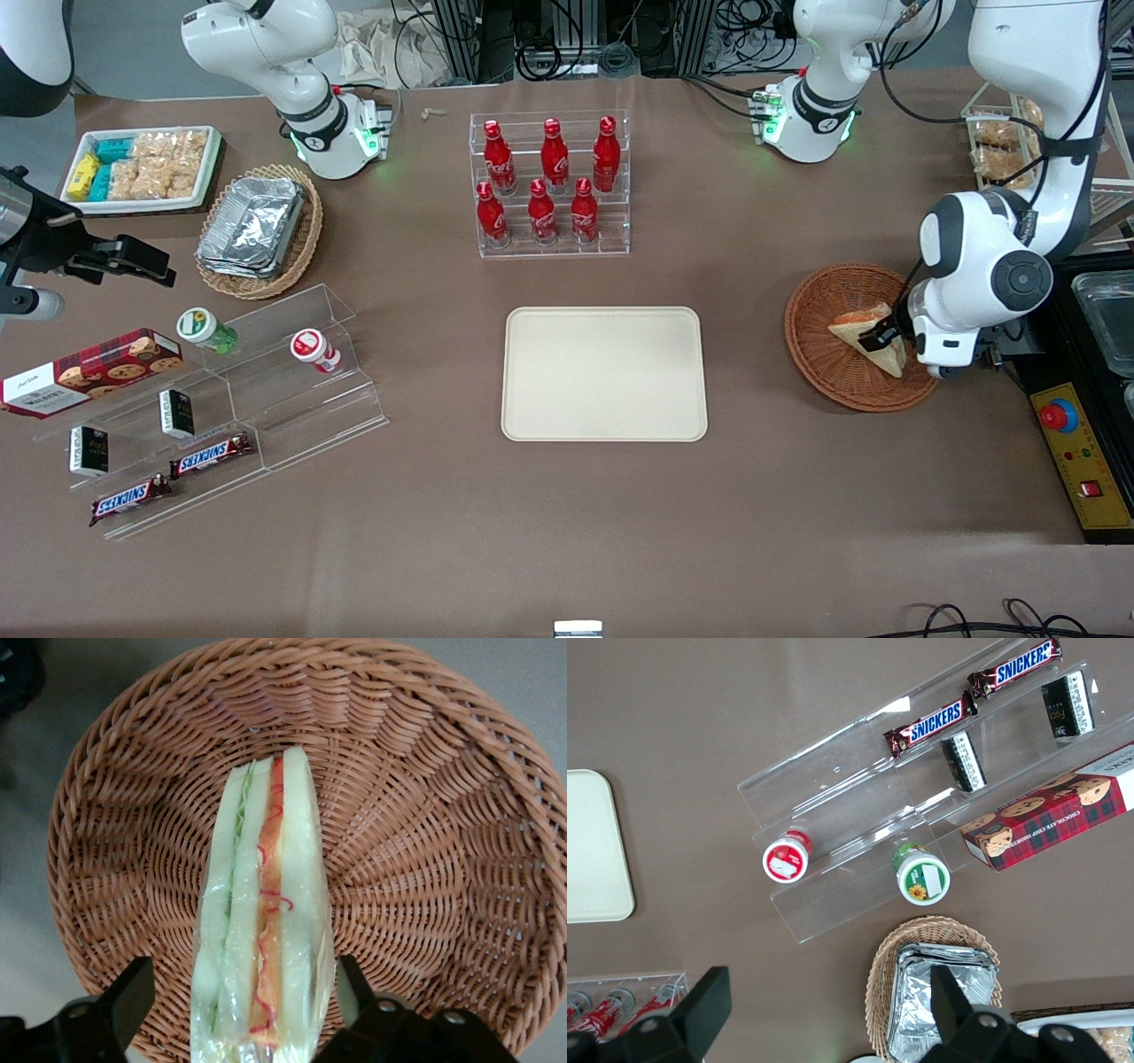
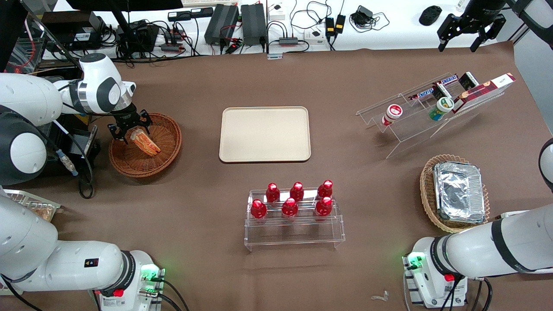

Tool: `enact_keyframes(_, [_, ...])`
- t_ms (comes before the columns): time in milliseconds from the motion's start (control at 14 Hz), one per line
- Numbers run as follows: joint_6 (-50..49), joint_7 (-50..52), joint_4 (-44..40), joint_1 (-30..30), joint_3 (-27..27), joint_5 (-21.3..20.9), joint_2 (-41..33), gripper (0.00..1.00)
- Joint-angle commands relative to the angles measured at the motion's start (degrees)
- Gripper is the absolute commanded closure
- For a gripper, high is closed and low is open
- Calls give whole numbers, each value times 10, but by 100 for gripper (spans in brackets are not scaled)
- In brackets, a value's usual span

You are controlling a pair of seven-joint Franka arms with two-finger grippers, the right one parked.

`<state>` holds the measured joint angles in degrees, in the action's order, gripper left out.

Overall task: Place sandwich from basket to tray
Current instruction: 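Close the left gripper on the sandwich's wrapped corner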

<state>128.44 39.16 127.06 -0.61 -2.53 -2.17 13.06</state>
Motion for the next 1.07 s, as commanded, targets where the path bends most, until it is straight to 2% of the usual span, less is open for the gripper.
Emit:
enact_keyframes(0, [7, 55, 1, -14, 4, -3, -5, 50])
enact_keyframes(286, [2, 72, -13, -21, 9, -3, -1, 93])
enact_keyframes(357, [0, 72, -17, -21, 9, -3, -1, 100])
enact_keyframes(500, [-27, 65, -36, -22, 10, -6, -1, 100])
enact_keyframes(786, [-171, 43, -137, -22, 22, -10, -1, 100])
enact_keyframes(1000, [-311, 17, -265, -21, 35, -1, 6, 100])
